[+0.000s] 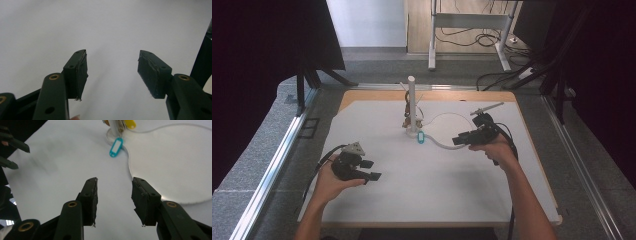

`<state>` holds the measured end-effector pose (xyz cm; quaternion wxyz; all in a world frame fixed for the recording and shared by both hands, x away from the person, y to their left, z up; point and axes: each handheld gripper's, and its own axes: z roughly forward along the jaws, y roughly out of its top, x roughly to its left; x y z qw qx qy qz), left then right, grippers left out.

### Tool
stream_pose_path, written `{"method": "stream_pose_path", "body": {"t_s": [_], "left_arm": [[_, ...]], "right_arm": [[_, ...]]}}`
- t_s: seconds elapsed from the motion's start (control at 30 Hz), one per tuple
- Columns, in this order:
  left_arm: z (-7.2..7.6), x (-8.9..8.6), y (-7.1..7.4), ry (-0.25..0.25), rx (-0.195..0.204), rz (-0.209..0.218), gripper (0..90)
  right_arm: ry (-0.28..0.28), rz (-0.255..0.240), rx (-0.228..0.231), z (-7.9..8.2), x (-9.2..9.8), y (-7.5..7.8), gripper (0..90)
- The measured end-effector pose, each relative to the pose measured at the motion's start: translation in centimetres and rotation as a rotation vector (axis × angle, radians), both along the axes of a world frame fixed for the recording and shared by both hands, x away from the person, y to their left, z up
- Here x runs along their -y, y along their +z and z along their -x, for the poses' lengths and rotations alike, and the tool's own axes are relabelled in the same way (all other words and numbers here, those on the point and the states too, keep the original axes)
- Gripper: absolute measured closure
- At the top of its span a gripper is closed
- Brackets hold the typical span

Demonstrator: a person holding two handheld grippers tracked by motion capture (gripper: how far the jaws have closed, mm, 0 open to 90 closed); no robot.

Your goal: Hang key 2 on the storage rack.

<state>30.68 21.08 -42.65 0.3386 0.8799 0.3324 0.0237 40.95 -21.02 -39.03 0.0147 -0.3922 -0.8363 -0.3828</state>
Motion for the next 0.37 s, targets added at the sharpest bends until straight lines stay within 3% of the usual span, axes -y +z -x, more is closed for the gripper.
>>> {"method": "stream_pose_path", "body": {"t_s": [0.23,0.37], "left_arm": [[0.1,0.1,-0.1,0.003,-0.004,-0.006,41.3],[0.0,0.2,-0.1,0.005,-0.006,-0.009,41.1]], "right_arm": [[-0.053,0.007,0.015,2.3,1.7,-3.1,55.3],[-0.065,0.025,0.029,2.7,1.7,-3.9,53.6]]}}
